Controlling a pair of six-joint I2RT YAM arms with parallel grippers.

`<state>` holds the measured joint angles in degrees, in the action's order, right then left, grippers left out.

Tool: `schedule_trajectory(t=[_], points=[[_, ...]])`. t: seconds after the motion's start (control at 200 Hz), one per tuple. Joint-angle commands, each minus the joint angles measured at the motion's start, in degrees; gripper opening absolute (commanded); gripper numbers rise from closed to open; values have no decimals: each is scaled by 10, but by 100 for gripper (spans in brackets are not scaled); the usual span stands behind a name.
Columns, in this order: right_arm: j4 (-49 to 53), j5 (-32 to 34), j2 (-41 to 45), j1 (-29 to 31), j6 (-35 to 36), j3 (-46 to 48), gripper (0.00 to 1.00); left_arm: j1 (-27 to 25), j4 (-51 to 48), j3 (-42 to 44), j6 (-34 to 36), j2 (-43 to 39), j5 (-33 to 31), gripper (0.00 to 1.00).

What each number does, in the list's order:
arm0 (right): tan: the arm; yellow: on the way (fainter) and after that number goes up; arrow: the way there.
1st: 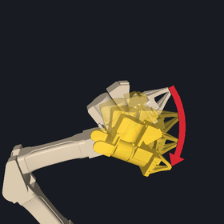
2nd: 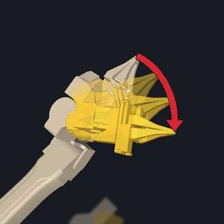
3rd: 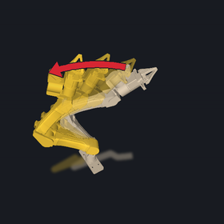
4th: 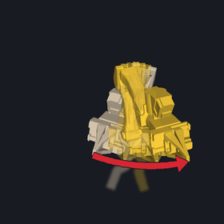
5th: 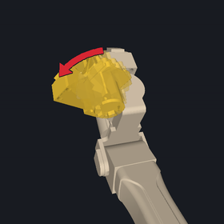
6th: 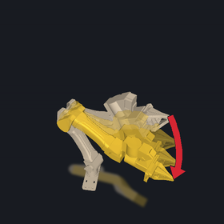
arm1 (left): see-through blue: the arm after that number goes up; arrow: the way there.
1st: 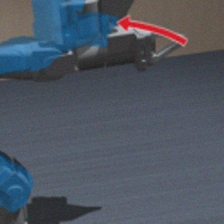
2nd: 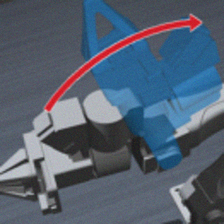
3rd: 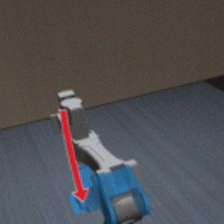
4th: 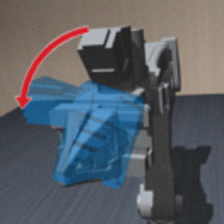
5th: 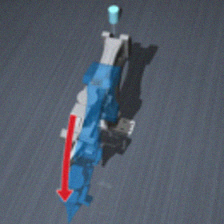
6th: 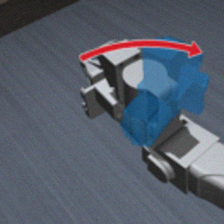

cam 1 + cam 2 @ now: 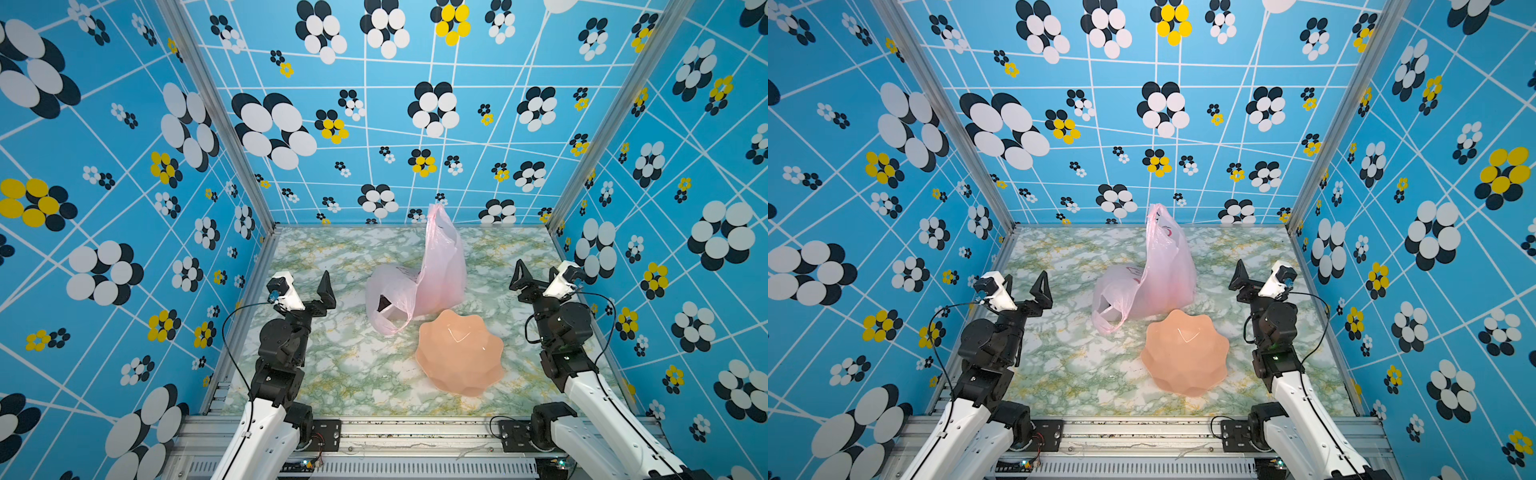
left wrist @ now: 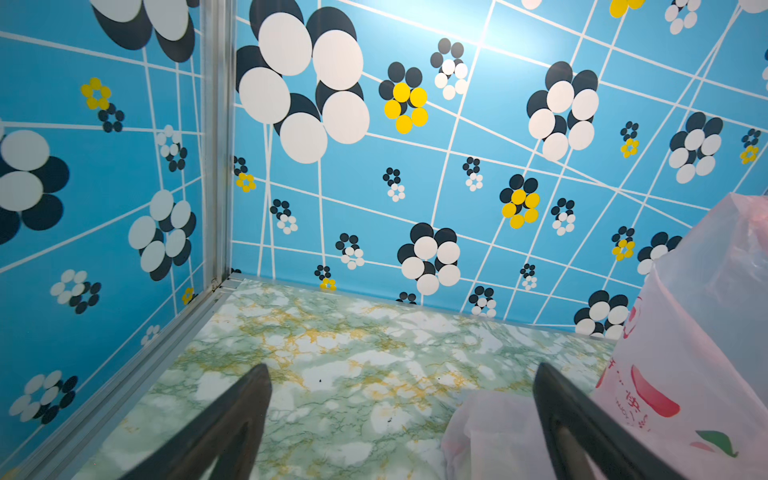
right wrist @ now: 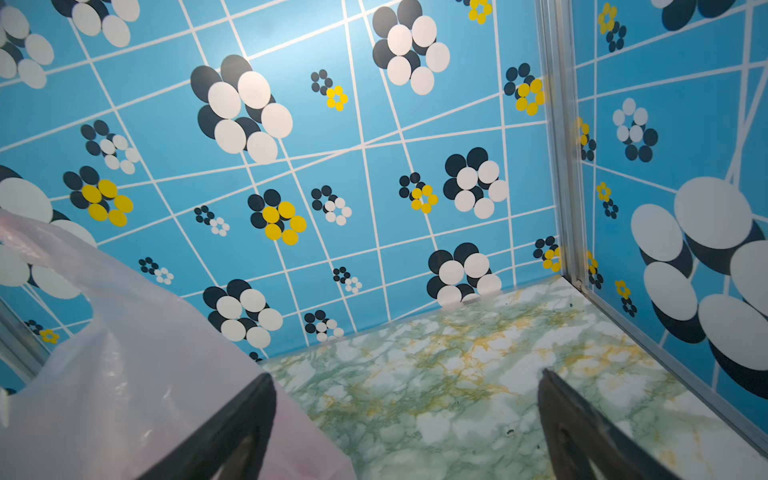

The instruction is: Place the fruits into the plastic bag

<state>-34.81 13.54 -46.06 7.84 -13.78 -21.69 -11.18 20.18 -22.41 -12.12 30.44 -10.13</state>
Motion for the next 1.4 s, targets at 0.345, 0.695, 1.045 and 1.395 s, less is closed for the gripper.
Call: schedule_trajectory(t=[0.345,0.695,1.045,1.395], points=[[-48,107,-38,-4,51,70,99,30,-9,71,7,-55,-64,99],[-151,132,-164,-7,80,98,99,48,-17,87,0,-60,-63,99],[-241,115,-291,-7,126,92,99,62,-12,93,-2,-43,-63,99],[-369,99,-407,-7,135,103,99,88,-1,97,3,-12,-41,99]])
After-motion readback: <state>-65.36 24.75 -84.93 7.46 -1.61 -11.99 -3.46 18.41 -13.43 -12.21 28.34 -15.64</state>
